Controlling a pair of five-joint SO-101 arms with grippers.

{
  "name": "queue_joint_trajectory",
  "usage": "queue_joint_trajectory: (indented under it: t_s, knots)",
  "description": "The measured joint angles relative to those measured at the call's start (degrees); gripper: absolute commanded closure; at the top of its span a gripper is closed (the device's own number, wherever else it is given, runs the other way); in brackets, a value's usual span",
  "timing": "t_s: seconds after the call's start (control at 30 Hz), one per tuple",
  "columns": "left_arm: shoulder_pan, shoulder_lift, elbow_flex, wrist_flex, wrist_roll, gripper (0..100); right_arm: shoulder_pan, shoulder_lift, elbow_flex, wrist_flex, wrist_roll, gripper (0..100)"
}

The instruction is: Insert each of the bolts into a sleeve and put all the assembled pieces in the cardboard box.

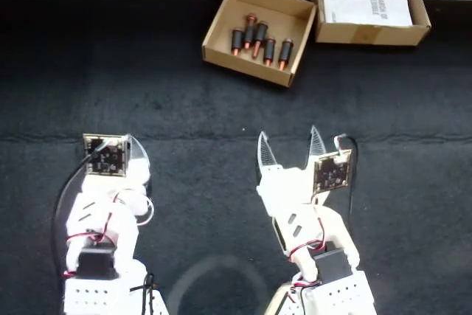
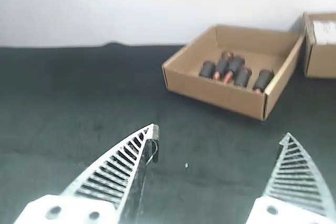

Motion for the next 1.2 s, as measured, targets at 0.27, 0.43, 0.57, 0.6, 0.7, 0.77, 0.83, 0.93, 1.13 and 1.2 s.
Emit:
queue_joint_trajectory:
  t_s: [0.27, 0.43, 0.57, 0.6, 0.7, 0.77, 0.83, 0.93, 1.13, 1.2]
  knots:
    - [0.0, 0.1, 2.3, 0.4, 0.0, 99, 0.0, 0.0, 0.0, 18.2, 0.0, 66.6]
    - [0.0, 0.1, 2.3, 12.0, 0.0, 99, 0.0, 0.0, 0.0, 26.9, 0.0, 66.6]
    - [0.0, 0.1, 2.3, 23.5, 0.0, 99, 0.0, 0.0, 0.0, 33.7, 0.0, 66.6]
    - [0.0, 0.1, 2.3, 25.8, 0.0, 99, 0.0, 0.0, 0.0, 35.6, 0.0, 66.6]
    - [0.0, 0.1, 2.3, 31.5, 0.0, 99, 0.0, -0.1, 0.0, 38.9, 0.0, 67.0]
    - [0.0, 0.1, 2.3, 34.6, 0.0, 99, 0.0, -0.1, 0.0, 39.8, 0.0, 71.1]
    - [0.0, 0.1, 2.3, 35.7, 0.0, 99, 0.0, -0.1, 0.0, 40.3, 0.0, 80.3]
    - [0.0, 0.1, 2.3, 36.3, 0.0, 99, 0.0, -0.1, 0.1, 40.4, 0.0, 96.9]
    - [0.0, 0.1, 2.3, 36.4, 0.0, 99, 0.0, -0.1, 0.1, 40.6, 0.0, 96.9]
    - [0.0, 0.1, 2.3, 36.4, 0.0, 99, 0.0, -0.1, 0.1, 40.6, 0.0, 96.9]
